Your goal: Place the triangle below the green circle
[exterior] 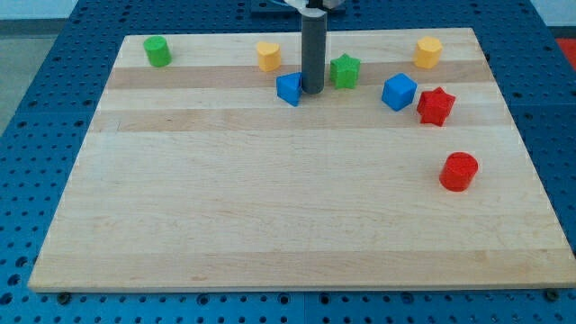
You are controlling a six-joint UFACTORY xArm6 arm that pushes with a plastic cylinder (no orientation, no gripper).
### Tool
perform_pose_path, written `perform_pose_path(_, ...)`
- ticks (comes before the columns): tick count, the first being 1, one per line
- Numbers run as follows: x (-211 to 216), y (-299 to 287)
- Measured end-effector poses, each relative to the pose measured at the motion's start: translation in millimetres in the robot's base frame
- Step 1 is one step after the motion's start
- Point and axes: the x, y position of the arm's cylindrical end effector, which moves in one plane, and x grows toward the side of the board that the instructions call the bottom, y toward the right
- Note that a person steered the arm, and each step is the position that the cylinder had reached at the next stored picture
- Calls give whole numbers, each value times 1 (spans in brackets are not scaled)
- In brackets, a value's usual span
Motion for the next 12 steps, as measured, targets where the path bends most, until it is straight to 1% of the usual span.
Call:
perform_pose_path(3, 4, -185)
perform_pose_path(4, 6, -142)
perform_pose_path(5, 19, -135)
perform_pose_path(6, 24, -181)
perform_pose_path(7, 26, -181)
perform_pose_path(8, 27, -140)
perform_pose_path(10, 43, -233)
perform_pose_path(11, 61, -226)
perform_pose_path(12, 63, -181)
